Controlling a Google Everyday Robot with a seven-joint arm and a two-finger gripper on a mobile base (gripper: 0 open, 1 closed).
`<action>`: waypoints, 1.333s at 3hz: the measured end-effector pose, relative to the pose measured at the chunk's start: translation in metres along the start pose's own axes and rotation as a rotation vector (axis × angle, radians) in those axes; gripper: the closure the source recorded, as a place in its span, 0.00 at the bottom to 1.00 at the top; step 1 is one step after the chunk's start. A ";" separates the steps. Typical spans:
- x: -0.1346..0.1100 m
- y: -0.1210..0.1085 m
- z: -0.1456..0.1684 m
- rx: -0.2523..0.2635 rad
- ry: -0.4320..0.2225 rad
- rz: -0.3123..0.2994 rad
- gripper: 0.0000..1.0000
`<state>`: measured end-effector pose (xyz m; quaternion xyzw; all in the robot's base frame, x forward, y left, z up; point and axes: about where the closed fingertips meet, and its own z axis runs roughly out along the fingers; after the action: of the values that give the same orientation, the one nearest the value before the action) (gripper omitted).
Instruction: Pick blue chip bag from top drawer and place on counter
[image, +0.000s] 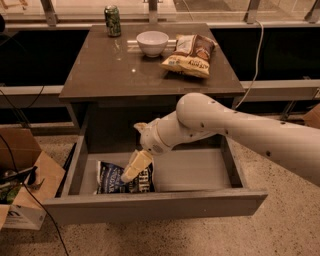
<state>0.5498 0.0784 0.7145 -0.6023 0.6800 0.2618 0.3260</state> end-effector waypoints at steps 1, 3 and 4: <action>0.001 0.000 0.001 -0.001 0.004 0.002 0.00; 0.036 -0.010 0.038 0.002 0.054 0.043 0.00; 0.054 -0.006 0.053 -0.019 0.073 0.077 0.17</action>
Offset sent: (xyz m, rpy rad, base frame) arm 0.0219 0.0006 -0.0484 -0.0541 0.0128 -0.0492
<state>0.5589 0.0823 0.6400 -0.5879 0.7116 0.2584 0.2849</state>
